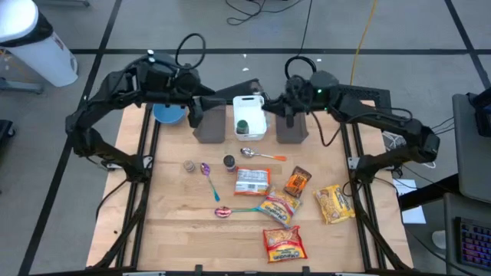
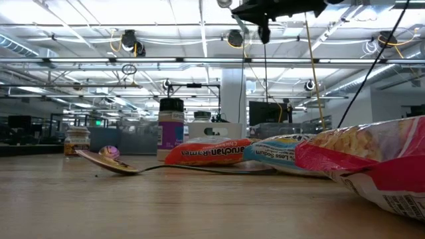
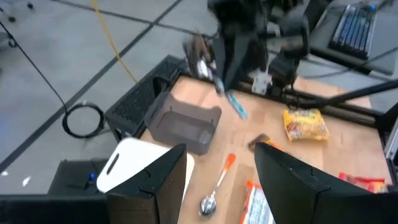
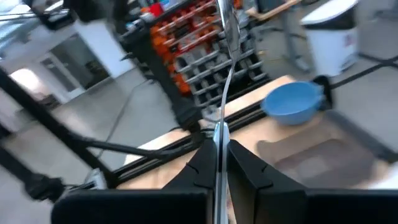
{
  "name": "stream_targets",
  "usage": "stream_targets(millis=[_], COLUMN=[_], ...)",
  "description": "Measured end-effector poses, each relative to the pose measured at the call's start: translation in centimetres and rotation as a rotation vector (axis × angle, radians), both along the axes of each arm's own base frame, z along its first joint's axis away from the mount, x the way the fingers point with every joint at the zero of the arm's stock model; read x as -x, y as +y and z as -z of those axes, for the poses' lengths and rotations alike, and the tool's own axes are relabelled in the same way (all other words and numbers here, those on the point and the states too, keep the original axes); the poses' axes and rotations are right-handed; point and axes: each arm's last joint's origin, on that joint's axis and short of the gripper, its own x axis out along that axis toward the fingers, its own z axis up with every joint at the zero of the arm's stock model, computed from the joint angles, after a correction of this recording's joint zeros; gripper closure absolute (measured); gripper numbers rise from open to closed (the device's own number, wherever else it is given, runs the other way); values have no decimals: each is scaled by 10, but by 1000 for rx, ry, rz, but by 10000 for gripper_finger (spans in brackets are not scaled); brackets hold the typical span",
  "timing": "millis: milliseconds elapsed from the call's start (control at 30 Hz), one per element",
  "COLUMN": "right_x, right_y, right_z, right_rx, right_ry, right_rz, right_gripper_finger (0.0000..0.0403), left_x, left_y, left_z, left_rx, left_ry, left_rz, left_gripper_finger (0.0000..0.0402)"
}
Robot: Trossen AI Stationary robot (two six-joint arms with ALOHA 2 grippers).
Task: Pick & Place Food Item
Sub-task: Put the white spoon into the right black bin
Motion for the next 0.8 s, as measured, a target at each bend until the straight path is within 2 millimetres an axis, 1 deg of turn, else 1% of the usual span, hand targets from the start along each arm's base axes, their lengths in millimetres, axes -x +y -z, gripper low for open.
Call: stream_targets(millis=[100, 167, 267, 400, 500, 567, 633, 800], right_x=[19, 31, 46, 61, 67, 69, 71, 73], right_y=[-3, -4, -2, -1, -3, -4, -6, -7], right_z=[-5, -9, -14, -16, -14, -6, 6, 51], right_rx=[36, 62, 91, 111, 102, 94, 74, -31], right_ry=[41, 64, 87, 124, 146, 152, 141, 40], right_rz=[89, 134, 184, 223, 241, 251, 268, 299], right_gripper_finger=[395, 395, 395, 395, 395, 395, 395, 395], left_x=[3, 8, 7, 16, 21, 27, 31, 44], left_y=[1, 4, 4, 3, 3, 3, 1, -2], left_z=[5, 15, 26, 41, 51, 61, 67, 83], left_rx=[21, 45, 70, 105, 138, 163, 165, 206], left_ry=[-20, -6, -67, -144, -231, -254, -306, -359], left_rz=[8, -5, 18, 31, 45, 41, 38, 11], left_gripper_finger=[201, 201, 201, 201, 201, 201, 201, 201])
